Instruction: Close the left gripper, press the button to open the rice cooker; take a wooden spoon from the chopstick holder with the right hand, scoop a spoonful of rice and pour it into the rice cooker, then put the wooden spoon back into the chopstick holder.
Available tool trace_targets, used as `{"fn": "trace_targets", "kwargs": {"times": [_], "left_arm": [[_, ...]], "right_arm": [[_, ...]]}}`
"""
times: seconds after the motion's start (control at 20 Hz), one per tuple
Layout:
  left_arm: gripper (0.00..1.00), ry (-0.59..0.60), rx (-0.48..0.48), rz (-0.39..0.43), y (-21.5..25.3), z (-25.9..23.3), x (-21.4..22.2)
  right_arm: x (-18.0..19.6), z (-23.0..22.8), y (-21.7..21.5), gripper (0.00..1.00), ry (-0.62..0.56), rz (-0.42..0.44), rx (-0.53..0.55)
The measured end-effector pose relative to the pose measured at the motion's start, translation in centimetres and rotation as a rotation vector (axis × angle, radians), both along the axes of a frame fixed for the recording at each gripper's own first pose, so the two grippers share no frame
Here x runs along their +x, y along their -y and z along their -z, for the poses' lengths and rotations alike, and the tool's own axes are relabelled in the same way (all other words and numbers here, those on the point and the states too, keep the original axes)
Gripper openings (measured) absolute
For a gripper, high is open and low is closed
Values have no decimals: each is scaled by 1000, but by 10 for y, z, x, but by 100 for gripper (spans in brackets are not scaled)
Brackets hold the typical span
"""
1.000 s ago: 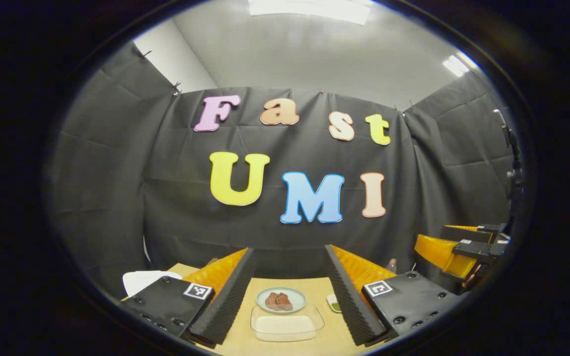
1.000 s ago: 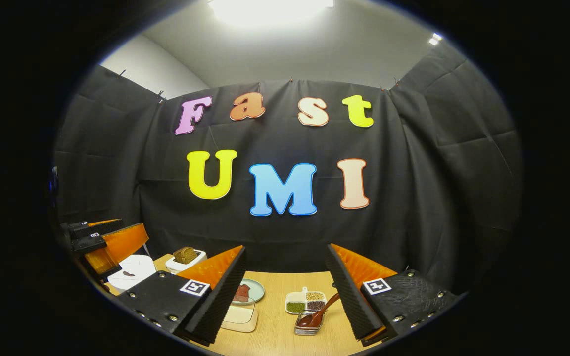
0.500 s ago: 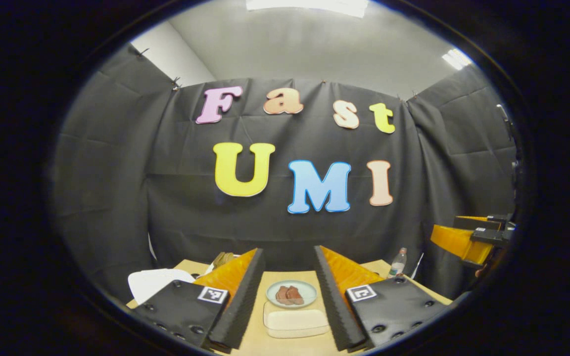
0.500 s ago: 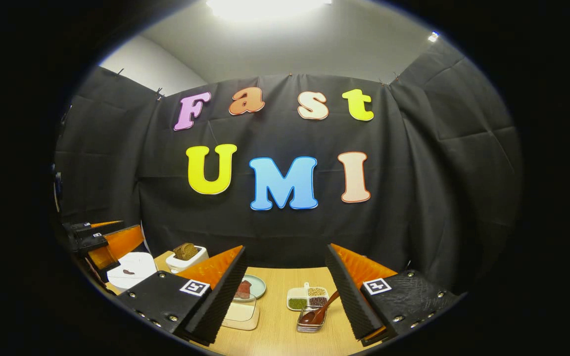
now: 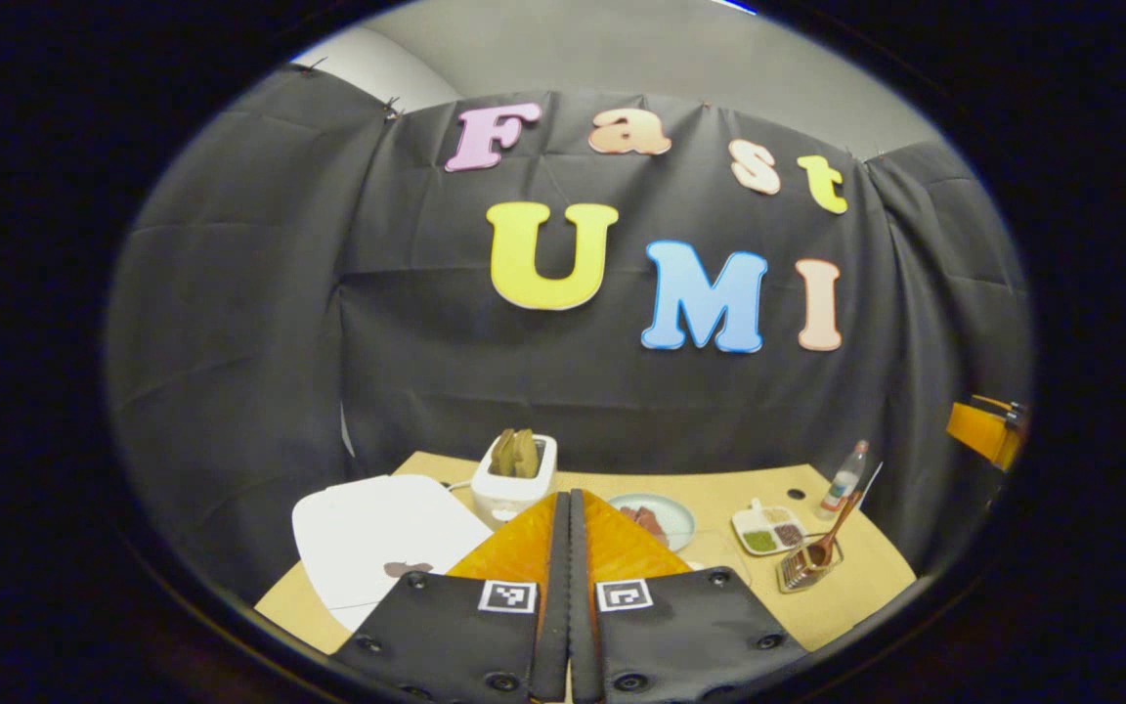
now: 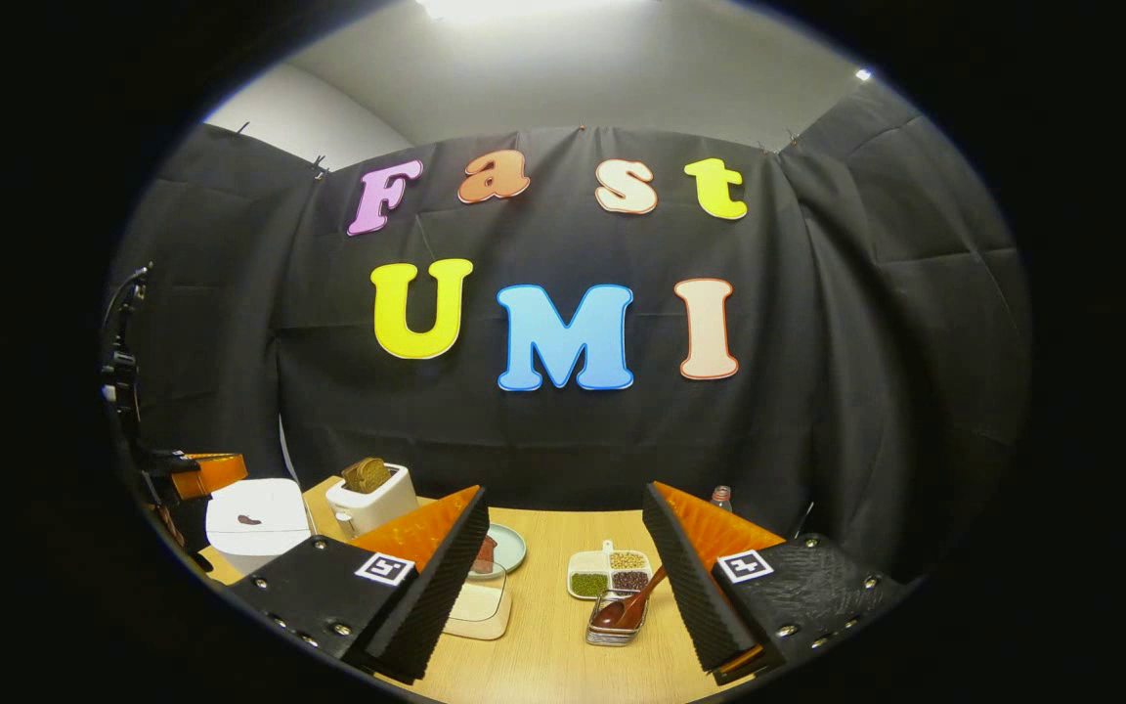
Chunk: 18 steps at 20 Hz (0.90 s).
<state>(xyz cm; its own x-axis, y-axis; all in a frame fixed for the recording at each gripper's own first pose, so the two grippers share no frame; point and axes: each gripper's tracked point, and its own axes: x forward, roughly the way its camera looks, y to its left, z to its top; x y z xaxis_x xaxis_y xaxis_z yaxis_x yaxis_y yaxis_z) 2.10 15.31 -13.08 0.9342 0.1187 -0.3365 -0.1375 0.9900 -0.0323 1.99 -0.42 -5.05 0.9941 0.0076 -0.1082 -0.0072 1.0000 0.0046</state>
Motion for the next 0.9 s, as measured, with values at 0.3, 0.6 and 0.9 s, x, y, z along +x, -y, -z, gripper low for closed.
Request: {"fn": "trace_targets", "kwargs": {"times": [0.3, 0.6, 0.9], "left_arm": [[9, -201, -99, -109, -78, 71, -5], [9, -315, -90, -156, -118, 115, -3], [9, -365, -94, -167, -130, 140, 4]], "right_arm": [[5, 15, -2, 97, -43, -3, -1], [6, 29, -10, 97, -78, -17, -13], [12, 39, -8, 97, -115, -1, 16]]}}
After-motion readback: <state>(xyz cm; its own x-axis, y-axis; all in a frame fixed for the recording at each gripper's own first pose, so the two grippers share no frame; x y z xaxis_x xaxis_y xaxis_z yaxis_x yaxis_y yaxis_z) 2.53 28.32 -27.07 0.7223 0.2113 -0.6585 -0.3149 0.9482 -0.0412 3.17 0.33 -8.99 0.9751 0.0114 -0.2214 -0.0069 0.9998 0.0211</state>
